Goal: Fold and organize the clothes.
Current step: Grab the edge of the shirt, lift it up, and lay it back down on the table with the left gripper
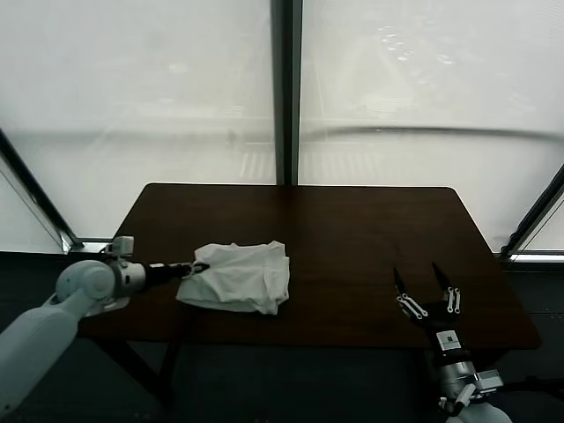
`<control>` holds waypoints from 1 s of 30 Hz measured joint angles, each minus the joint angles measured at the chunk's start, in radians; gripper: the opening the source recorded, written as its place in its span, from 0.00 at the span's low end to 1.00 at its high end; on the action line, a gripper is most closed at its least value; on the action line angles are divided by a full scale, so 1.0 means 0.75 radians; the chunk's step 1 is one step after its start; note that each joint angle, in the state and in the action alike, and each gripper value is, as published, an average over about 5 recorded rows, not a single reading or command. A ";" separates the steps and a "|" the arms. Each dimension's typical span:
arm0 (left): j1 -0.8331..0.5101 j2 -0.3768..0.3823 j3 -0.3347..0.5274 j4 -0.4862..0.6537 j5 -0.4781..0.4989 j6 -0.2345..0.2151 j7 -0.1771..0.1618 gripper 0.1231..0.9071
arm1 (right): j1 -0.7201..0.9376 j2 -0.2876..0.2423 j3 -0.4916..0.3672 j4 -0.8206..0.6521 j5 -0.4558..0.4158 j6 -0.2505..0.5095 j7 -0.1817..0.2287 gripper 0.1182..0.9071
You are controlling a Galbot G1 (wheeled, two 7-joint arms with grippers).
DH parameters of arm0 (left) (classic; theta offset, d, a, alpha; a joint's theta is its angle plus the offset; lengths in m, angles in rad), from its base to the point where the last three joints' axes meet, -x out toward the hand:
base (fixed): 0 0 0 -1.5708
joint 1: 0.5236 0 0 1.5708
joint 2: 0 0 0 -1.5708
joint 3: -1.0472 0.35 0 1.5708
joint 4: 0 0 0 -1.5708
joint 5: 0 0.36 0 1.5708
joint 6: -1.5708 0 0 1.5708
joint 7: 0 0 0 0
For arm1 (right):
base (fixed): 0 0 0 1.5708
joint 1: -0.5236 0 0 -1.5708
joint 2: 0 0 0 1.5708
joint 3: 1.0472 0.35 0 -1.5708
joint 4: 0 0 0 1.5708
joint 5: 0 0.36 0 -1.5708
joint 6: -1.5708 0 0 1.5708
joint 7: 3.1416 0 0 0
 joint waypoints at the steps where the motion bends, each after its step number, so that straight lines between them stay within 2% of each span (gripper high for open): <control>1: 0.005 0.040 -0.011 -0.010 -0.011 -0.001 0.000 0.09 | 0.011 0.001 -0.008 -0.008 0.003 0.002 0.000 1.00; 7: 0.002 0.300 -0.073 -0.037 -0.094 -0.005 -0.004 0.09 | 0.085 0.002 -0.062 -0.062 0.037 0.013 0.000 1.00; 10: -0.016 0.420 -0.087 -0.042 -0.136 -0.006 -0.026 0.09 | 0.120 0.001 -0.087 -0.084 0.052 0.014 0.000 1.00; 14: -0.027 0.527 -0.103 -0.076 -0.207 -0.007 -0.103 0.09 | 0.146 -0.003 -0.108 -0.094 0.058 0.015 0.000 1.00; 18: -0.014 0.546 -0.110 -0.168 -0.269 -0.025 -0.226 0.09 | 0.144 -0.006 -0.108 -0.086 0.052 0.015 0.000 1.00; 21: -0.012 0.481 -0.104 -0.262 -0.256 -0.044 -0.337 0.09 | 0.131 -0.002 -0.101 -0.070 0.036 0.011 0.001 1.00; 23: -0.020 0.386 -0.082 -0.303 -0.208 -0.040 -0.411 0.09 | 0.114 0.005 -0.092 -0.053 0.018 0.002 0.004 1.00; 25: -0.032 0.254 -0.050 -0.312 -0.139 -0.027 -0.466 0.09 | 0.094 0.013 -0.082 -0.034 -0.005 -0.010 0.010 1.00; 30: -0.056 -0.113 0.022 -0.228 0.025 -0.011 -0.513 0.09 | 0.039 0.026 -0.070 0.002 -0.046 -0.051 0.026 1.00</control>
